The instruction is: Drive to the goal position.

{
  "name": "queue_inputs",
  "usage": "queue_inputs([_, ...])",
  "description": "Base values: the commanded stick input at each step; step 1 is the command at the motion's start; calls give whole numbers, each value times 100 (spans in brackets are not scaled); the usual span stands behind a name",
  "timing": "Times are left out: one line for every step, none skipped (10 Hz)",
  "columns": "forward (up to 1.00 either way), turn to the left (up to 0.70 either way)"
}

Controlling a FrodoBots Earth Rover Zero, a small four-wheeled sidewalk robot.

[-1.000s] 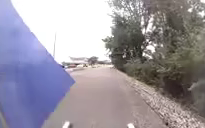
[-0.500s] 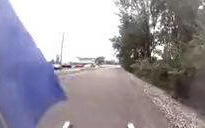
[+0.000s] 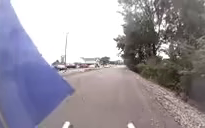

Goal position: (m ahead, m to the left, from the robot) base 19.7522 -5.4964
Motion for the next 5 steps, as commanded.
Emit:
queue_inputs([60, 0])
queue_inputs([60, 0])
queue_inputs([60, 0])
queue_inputs([60, 0])
queue_inputs([60, 0])
